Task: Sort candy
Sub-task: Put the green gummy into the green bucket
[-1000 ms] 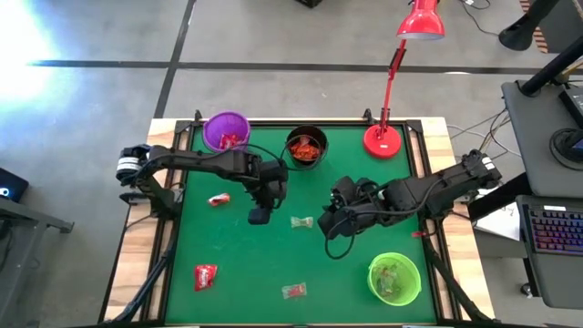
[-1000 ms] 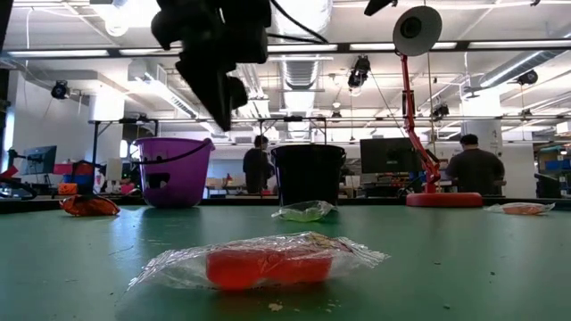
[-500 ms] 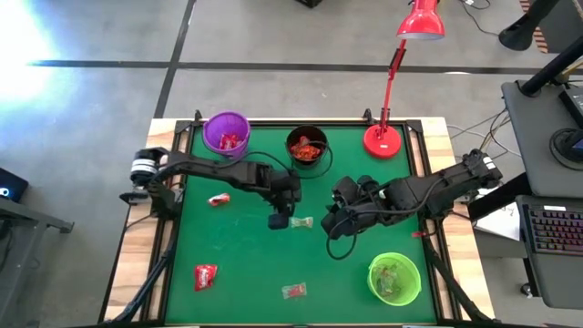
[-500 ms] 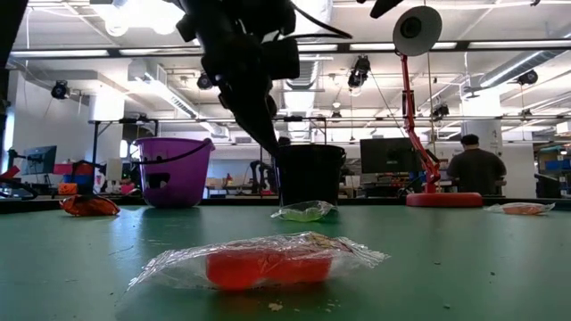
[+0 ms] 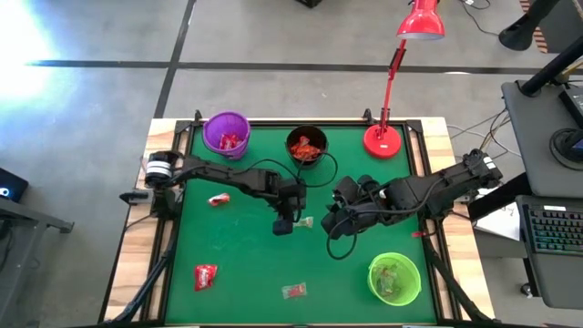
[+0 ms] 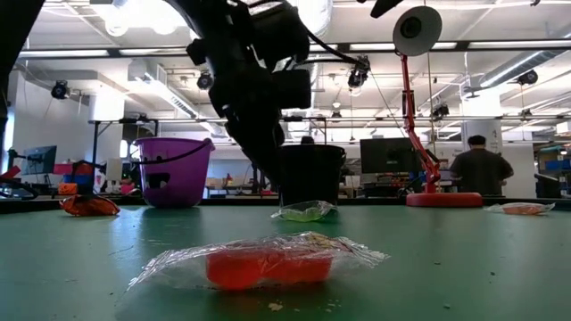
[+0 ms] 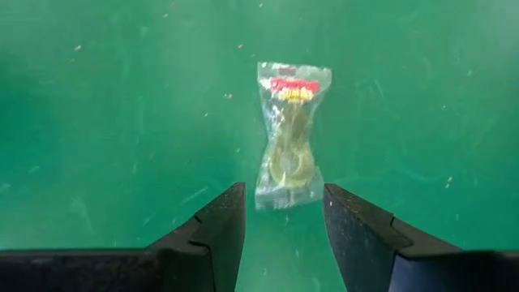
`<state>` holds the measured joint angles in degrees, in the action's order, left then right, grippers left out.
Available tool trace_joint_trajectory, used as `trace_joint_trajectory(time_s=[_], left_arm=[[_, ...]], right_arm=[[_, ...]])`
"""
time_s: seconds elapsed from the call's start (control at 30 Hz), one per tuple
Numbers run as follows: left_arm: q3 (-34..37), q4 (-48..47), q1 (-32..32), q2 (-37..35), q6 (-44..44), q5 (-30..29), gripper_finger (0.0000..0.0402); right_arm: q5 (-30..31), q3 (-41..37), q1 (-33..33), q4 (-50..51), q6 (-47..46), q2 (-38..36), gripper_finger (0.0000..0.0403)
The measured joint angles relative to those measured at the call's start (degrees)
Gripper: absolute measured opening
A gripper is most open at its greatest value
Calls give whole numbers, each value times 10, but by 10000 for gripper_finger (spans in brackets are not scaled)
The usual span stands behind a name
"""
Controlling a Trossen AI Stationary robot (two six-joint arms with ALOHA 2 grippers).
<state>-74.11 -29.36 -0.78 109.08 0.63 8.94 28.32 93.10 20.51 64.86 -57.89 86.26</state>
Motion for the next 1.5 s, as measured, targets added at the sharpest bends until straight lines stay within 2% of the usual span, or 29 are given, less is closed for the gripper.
trace_joint_trajectory(time_s=[0.17,0.6,0.77,1.0,1.27,1.5], left_arm=[[0,20,1,22,-1,48,148],[-1,67,-3,71,18,12,146],[-2,68,-4,75,13,10,107],[-2,67,-5,75,-8,32,9],[1,40,-6,60,-17,56,2],[1,-4,-11,-16,-47,57,1]], right_arm=[[0,0,0,0,-1,0,141],[0,0,0,-2,-6,0,141],[0,0,0,-3,-6,0,141],[0,0,0,-4,-16,0,141],[-24,14,1,-9,-41,0,141],[-21,66,32,-9,-41,0,141]])
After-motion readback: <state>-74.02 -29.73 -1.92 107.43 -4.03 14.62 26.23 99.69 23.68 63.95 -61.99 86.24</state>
